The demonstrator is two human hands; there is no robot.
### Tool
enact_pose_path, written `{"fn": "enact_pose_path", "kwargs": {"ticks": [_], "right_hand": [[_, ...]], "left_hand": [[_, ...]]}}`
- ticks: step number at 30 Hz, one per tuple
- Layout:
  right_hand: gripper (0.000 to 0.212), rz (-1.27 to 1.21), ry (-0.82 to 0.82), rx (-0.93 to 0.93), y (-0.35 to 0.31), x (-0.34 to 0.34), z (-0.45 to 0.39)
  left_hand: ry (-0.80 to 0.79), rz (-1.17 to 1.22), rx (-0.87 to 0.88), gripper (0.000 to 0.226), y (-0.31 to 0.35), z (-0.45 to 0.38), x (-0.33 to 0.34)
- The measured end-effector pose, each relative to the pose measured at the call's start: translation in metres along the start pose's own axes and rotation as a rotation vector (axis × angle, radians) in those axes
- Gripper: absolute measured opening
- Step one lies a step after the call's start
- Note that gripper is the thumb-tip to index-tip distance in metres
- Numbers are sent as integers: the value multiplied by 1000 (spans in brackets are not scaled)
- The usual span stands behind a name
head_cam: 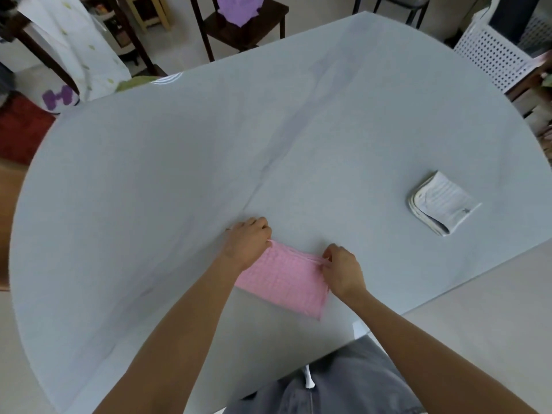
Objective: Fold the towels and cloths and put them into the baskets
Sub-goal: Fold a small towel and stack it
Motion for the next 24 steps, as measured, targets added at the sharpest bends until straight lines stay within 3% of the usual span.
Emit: {"fn": "enact_pose_path", "kwargs": {"ticks": [2,10,14,20,24], "right_hand": [[19,56,20,-55,-1,-8,-6],[35,275,234,-265,-21,-38,-31],[19,403,308,-446,-36,-18,-23],[11,480,293,-427,-38,-19,-37],[17,445,404,-517,-40,-30,-31]], "left_hand": [[22,2,-29,27,-1,1,2],[135,76,-146,18,5,5,7],[247,2,-136,21,9,13,1],[302,109,-237,28,6,21,3],[322,220,-309,15,-1,23,7]]}}
Point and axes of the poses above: each hand's wrist, its own z-axis away from the middle knuckle, its own x-axis out of the palm, y = z × x, the point moved 8 cm from there along -z, towards the middle knuckle, and after that the axes turned 4 degrees about x, right-handed, at the moved point
